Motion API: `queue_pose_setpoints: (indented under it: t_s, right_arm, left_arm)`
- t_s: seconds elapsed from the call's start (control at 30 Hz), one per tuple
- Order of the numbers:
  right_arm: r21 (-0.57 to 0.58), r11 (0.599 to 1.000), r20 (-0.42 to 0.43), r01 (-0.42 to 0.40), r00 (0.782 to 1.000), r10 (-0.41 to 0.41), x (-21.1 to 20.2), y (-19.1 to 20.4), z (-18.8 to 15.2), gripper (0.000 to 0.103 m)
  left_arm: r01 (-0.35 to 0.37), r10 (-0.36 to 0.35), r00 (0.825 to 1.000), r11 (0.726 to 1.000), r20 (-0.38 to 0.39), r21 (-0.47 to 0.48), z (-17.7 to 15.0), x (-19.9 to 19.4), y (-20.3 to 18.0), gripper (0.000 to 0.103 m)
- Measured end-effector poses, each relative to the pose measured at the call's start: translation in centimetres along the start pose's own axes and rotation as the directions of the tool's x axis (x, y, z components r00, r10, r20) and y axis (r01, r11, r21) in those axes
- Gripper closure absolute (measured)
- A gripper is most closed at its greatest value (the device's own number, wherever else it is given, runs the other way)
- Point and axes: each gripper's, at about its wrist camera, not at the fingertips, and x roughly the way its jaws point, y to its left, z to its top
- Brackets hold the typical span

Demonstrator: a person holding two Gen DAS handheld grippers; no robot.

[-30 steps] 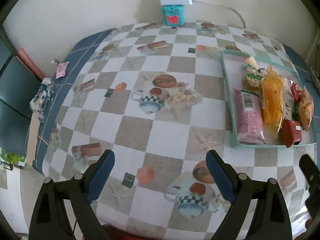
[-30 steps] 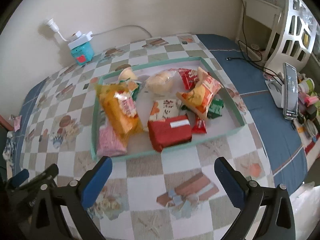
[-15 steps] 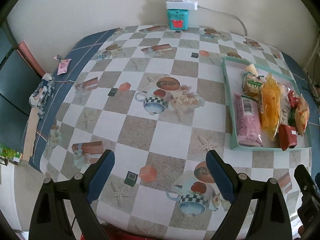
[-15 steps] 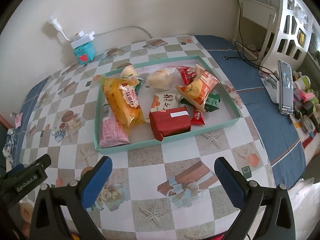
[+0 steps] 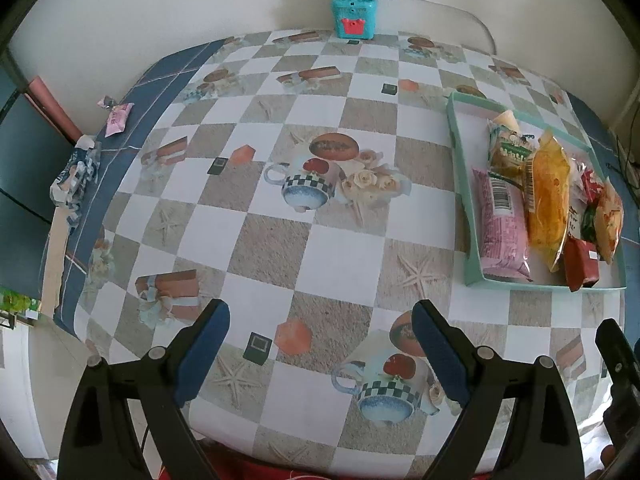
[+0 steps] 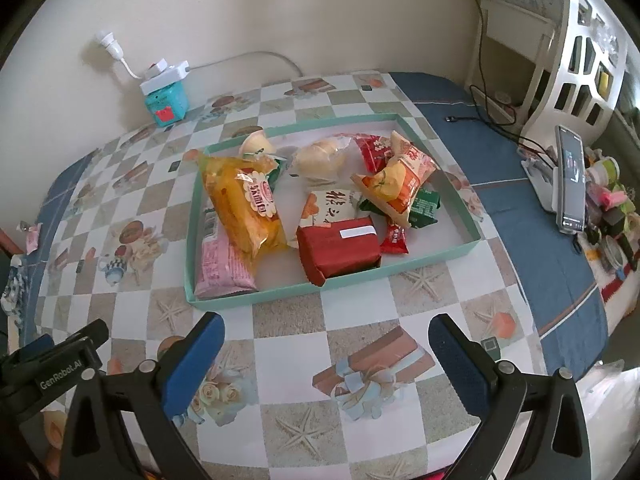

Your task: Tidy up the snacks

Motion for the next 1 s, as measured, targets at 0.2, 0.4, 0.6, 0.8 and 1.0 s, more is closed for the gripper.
queue_pose_setpoints:
  t_s: [0.2,0.4,0.6,0.8,1.0]
  right_arm:
    - [-0.006,1.000,0.006,0.007,1.000,-0.007,-0.08,0.13,0.03,0.000]
    - [-0.005,1.000,0.007,0.009,1.000,-0.009,-0.08,0.21,-0.01,0.000]
    - [-0.017,1.000,0.008,0.009,1.000,-0.008,-0.02,0.26,0.12,0.000]
    - [-0.025,1.000,0.008,0.007,1.000,-0.007,0.06,0.28,0.17,0.000]
    - [-0.033,0.999,0.006,0.006,1.000,-0.006,0.12,0.33,0.20,0.000]
  left_arm:
    - [0.000,0.000,1.000,1.000,-0.010,-0.005,0.01,0.21,0.18,0.010]
    - [-0.002,0.002,1.000,1.000,-0.016,-0.003,0.02,0.36,0.22,0.010]
    - [-0.009,0.009,1.000,1.000,-0.012,0.007,0.00,0.39,0.08,0.010]
    - [-0.018,0.018,1.000,1.000,-0.019,0.004,-0.01,0.60,0.13,0.010]
    - [-0.021,0.021,1.000,1.000,-0.021,0.006,0.01,0.67,0.14,0.010]
